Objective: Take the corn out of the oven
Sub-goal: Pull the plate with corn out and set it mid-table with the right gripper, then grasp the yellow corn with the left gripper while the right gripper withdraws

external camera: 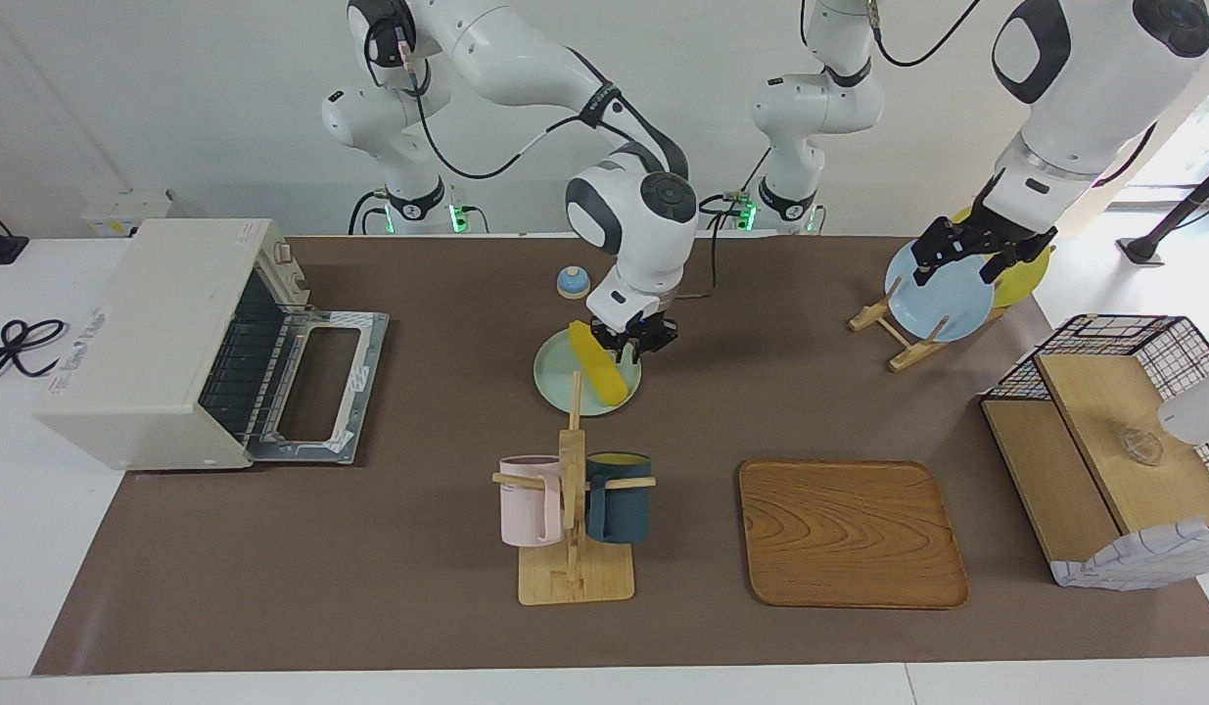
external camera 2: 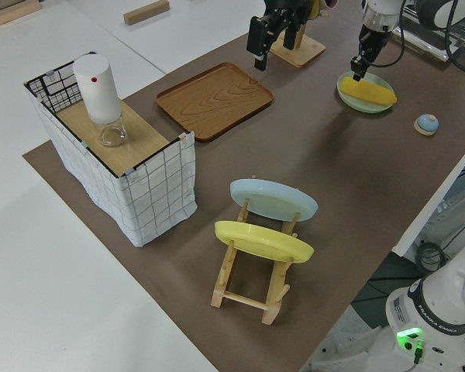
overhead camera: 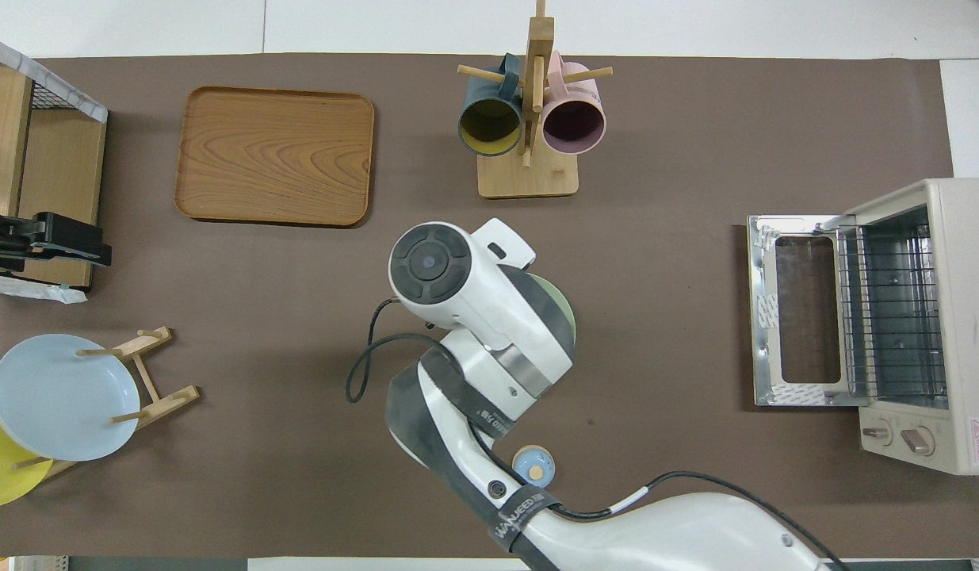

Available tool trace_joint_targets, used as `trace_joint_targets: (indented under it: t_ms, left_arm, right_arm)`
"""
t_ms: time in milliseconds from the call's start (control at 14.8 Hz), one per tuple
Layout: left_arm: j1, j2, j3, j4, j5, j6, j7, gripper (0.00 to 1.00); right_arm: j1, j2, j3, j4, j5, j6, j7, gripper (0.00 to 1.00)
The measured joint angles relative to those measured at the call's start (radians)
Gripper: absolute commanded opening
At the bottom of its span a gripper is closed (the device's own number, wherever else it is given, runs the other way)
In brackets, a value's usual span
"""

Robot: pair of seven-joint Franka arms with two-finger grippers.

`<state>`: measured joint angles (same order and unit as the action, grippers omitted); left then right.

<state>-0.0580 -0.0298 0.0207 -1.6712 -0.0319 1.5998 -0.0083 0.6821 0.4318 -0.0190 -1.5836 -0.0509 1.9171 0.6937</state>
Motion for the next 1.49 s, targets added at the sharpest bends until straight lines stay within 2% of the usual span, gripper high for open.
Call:
trace_joint_targets:
  t_ms: [203,338,474,677,880,1083,1286,1489]
  left_arm:
    - [0.0,0.0,-0.004,0.0,0.0,0.0,-0.003,1.0]
    - [-0.009,0.0,-0.014,0.0,0.0,0.004,-0.038,1.0]
    - [-0.066,0.0,-0.021,-0.011,0.0,0.03,-0.14,1.0]
    - [-0.214,0.004,-0.032,-0.073,-0.001,0.129,-0.312,1.0]
    - [-0.348,0.025,-0.037,-0.143,-0.024,0.254,-0.432,1.0]
    - [-0.452,0.099,-0.037,-0.18,-0.049,0.376,-0.534,1.0]
    - [-0.558,0.212,-0.038,-0.188,-0.069,0.507,-0.693,1.0]
    - [-0.628,0.295,-0.037,-0.209,-0.07,0.632,-0.746,1.0]
  right_arm:
    - [-0.11,-0.079,-0.003,-0.026,-0.009,-0.083,-0.123,0.0]
    - [-0.192,-0.131,-0.004,-0.115,-0.01,-0.082,-0.185,0.0]
    - [-0.271,-0.174,-0.004,-0.246,-0.013,-0.017,-0.211,0.0]
    - [-0.358,-0.215,-0.004,-0.439,-0.051,0.13,-0.235,0.0]
    - [-0.469,-0.237,-0.004,-0.545,-0.071,0.238,-0.316,0.0]
    - [-0.525,-0.24,-0.004,-0.565,-0.113,0.247,-0.342,0.0]
    - [-0.533,-0.241,-0.004,-0.583,-0.141,0.248,-0.342,0.0]
    - [-0.538,-0.242,-0.004,-0.594,-0.183,0.251,-0.342,0.0]
